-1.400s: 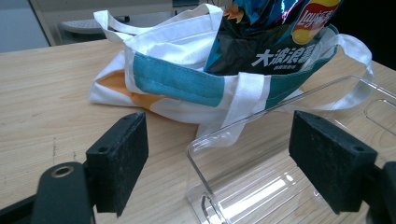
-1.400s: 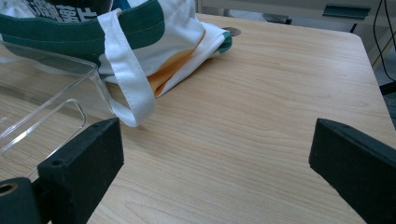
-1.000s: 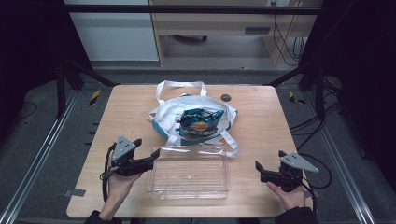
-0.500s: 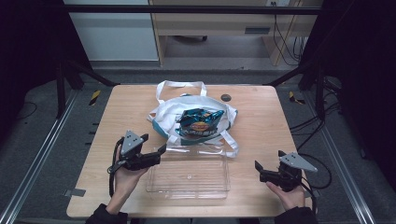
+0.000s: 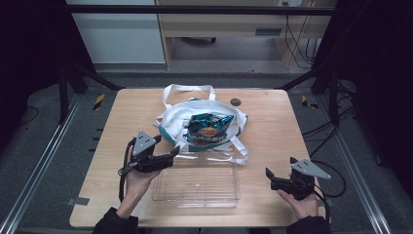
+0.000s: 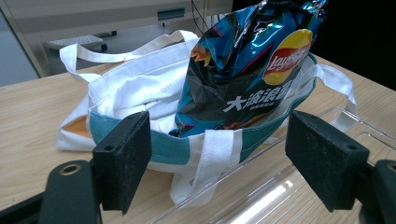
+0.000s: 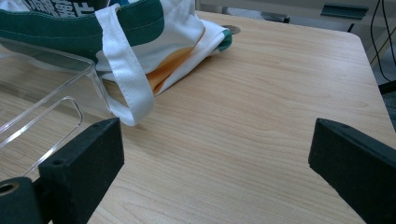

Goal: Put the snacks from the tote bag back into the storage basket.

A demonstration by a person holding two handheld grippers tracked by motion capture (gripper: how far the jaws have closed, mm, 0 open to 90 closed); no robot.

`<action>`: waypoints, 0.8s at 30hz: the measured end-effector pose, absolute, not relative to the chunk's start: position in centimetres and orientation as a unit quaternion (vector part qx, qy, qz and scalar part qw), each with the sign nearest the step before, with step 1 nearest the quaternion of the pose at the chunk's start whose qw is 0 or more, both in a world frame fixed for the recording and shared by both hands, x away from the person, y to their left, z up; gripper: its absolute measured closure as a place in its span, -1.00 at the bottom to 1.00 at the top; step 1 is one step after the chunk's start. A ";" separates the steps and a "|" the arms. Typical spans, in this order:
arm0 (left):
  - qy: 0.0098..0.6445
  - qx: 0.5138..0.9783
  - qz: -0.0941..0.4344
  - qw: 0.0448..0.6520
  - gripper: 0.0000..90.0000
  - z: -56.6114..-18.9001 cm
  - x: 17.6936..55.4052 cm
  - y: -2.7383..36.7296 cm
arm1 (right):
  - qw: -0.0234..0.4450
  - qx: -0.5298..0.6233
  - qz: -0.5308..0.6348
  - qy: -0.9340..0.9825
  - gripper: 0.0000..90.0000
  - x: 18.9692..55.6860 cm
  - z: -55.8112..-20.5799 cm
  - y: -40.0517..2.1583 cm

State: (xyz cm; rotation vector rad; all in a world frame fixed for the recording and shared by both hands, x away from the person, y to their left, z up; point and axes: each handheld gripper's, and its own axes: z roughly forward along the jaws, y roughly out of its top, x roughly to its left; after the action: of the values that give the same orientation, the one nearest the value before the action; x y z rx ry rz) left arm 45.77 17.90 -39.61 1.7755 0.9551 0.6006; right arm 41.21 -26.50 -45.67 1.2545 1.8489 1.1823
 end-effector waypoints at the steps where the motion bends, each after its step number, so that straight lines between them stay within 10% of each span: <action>1: 0.394 0.733 0.248 0.496 -0.51 -39.6 45.8 17.8 | 0.302 0.473 0.446 0.697 -0.92 41.2 -45.7 -26.5; 24: 0.390 0.738 0.249 0.491 -0.40 -39.2 47.2 15.4 | 0.302 0.471 0.444 0.700 -0.91 41.3 -45.7 -26.4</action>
State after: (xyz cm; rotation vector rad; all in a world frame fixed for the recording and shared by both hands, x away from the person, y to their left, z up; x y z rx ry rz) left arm 47.21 15.38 -39.15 1.7920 0.9472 0.6036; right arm 41.29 -26.43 -45.70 1.2485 1.8557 1.1778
